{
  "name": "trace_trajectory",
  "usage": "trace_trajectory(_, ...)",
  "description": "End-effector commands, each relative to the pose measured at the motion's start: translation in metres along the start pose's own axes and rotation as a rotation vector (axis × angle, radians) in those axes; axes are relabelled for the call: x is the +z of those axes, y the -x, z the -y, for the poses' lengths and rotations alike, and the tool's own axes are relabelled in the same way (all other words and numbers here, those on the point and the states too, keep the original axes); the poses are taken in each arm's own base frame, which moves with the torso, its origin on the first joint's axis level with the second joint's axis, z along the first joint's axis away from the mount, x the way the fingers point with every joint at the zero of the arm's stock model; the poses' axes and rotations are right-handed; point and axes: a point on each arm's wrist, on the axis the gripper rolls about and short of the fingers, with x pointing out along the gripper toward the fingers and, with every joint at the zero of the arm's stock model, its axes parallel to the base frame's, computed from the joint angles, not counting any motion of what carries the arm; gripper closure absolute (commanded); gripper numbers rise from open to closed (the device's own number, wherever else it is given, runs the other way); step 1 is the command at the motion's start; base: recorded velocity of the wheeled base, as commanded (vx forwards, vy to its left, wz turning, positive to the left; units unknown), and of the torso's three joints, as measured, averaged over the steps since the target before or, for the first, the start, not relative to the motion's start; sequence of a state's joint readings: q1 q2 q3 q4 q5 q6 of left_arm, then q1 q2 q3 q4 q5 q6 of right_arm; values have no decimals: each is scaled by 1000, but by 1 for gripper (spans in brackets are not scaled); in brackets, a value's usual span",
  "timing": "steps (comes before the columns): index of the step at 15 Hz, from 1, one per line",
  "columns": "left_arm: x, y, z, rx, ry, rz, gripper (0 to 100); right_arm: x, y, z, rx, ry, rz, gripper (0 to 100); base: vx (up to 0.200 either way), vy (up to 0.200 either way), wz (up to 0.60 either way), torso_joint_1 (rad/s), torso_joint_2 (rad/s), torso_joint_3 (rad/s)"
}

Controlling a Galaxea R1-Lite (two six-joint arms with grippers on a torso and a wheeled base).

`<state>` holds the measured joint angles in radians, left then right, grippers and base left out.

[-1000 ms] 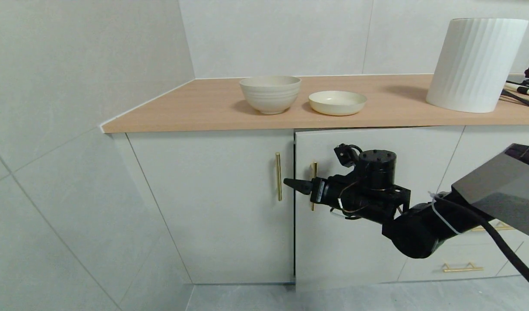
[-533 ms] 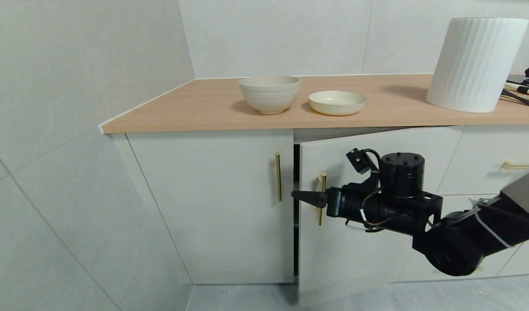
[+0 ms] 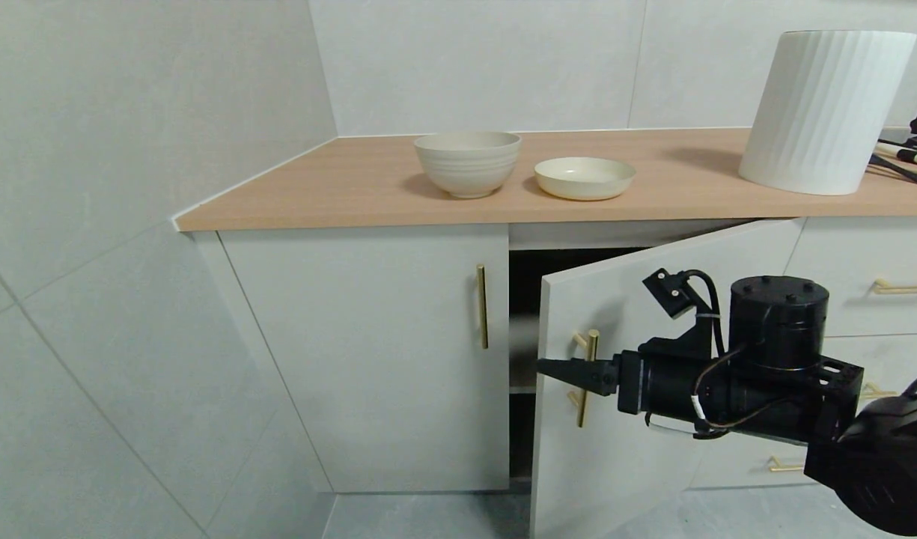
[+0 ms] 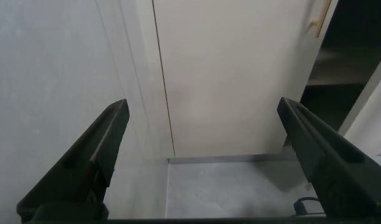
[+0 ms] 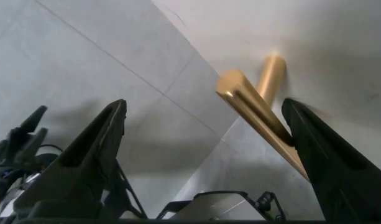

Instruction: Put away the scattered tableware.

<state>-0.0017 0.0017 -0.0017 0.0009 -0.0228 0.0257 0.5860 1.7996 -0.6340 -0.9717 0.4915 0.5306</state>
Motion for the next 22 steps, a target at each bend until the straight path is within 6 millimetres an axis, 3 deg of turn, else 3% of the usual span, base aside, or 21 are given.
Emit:
trace_trajectory(1,0,0,0,-2,-3,-1,0,3,6,-6,10,10,15,0,0,0,0,0,0,0)
trace_trajectory(4,4,1,1,-27,-50,19,0,2,5,-5,11,8,11,0,0,0,0,0,0,0)
trace_trajectory(7,55,13,5,-292,-40,100,0,0,4,-7,18,9,3,0,0,0,0,0,0,0)
trace_trajectory(9,93,10,6,-396,-20,87,0,0,4,-8,20,9,2,0,0,0,0,0,0,0)
trace_trajectory(11,141,-21,8,-565,3,8,0,-3,4,-7,17,6,-8,0,0,0,0,0,0,0)
trace_trajectory(13,163,-64,9,-740,52,-109,0,-8,1,-12,32,7,-27,0,0,0,0,0,0,0)
trace_trajectory(14,166,-79,10,-783,71,-145,0,-9,1,-13,35,7,-29,0,0,0,0,0,0,0)
trace_trajectory(15,168,-109,14,-870,99,-212,0,-9,1,-14,38,8,-32,0,0,0,0,0,0,0)
trace_trajectory(17,157,-161,33,-991,117,-295,0,-10,0,-15,41,8,-34,0,0,0,0,0,0,0)
trace_trajectory(18,155,-165,35,-997,118,-302,0,-10,0,-15,41,8,-34,0,0,0,0,0,0,0)
trace_trajectory(19,137,-196,50,-1020,143,-391,0,-10,0,-16,43,9,-35,0,0,0,0,0,0,0)
trace_trajectory(22,98,-218,71,-1048,209,-604,0,-13,0,-16,42,6,-43,0,0,0,0,0,0,0)
